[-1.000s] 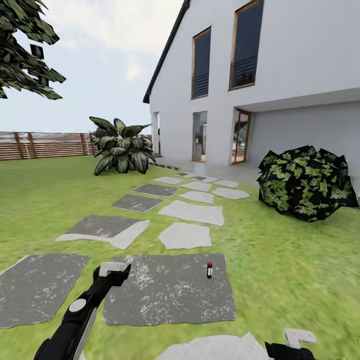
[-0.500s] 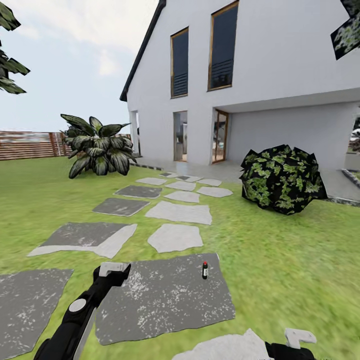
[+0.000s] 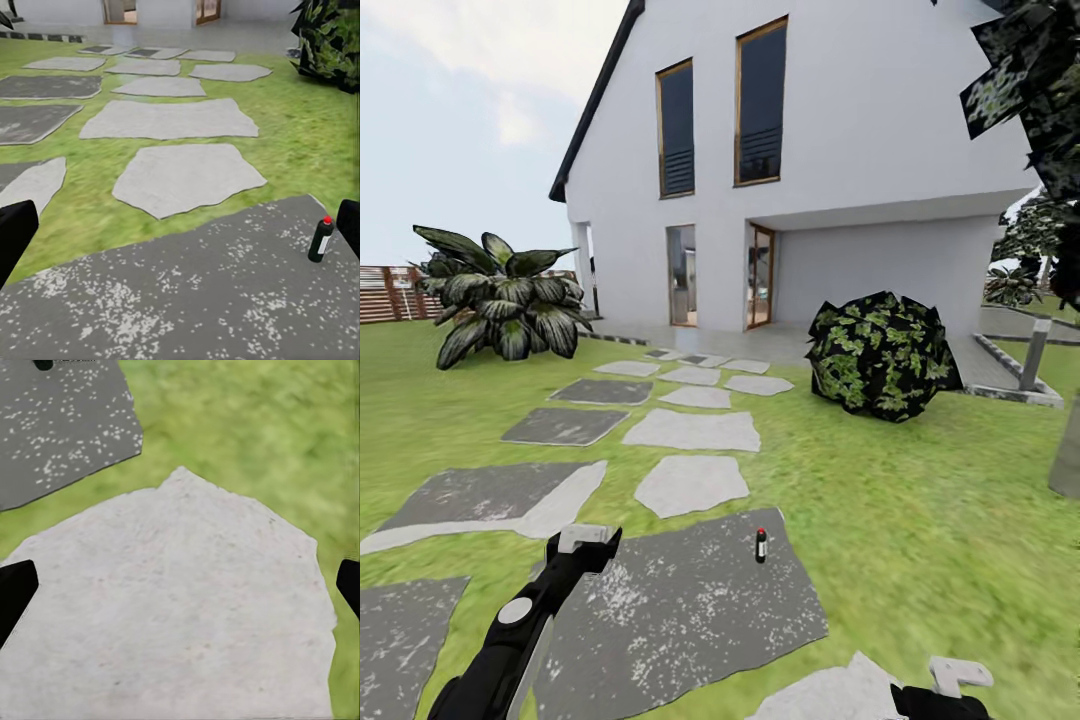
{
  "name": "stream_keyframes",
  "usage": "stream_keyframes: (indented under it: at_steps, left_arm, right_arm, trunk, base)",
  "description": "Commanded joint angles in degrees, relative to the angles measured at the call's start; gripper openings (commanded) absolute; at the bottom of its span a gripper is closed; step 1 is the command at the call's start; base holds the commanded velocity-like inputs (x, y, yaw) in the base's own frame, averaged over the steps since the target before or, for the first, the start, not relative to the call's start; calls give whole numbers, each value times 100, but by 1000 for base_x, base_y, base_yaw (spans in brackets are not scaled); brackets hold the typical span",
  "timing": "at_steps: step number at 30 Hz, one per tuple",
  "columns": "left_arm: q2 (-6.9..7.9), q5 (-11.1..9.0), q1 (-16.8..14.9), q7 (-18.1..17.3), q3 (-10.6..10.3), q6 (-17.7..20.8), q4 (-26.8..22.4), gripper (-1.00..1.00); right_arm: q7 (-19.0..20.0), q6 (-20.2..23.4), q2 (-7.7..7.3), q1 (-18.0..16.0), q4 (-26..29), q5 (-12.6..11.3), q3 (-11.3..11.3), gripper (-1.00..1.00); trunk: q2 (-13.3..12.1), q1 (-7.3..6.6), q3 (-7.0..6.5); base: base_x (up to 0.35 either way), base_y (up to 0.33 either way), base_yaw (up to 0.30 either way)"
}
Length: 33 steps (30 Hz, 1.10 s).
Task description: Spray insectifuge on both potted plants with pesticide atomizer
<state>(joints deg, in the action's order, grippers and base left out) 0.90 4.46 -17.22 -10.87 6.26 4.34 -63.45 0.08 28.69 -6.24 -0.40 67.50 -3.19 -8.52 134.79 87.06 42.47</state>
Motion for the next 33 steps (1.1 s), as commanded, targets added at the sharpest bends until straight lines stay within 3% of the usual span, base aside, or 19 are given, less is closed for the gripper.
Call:
stream_keyframes:
  at_steps: [1,20,33]
  left_arm:
    - [-2,46,-1,-38,15,23,-10,100]
    - [-3,46,-1,-38,15,23,-10,100]
    - [-2,46,-1,-38,15,23,-10,100]
  right_arm:
    - [1,31,0,-4,9,-33,-6,100]
    - [2,34,3,-4,9,-37,-10,100]
    - [9,40,0,-4,9,-44,-10,100]
  trunk:
    - [3,0,3]
    - [3,0,-39]
    - [3,0,-32]
  base:
    - [90,313,-271]
    - [90,313,-278]
    - [90,313,-59]
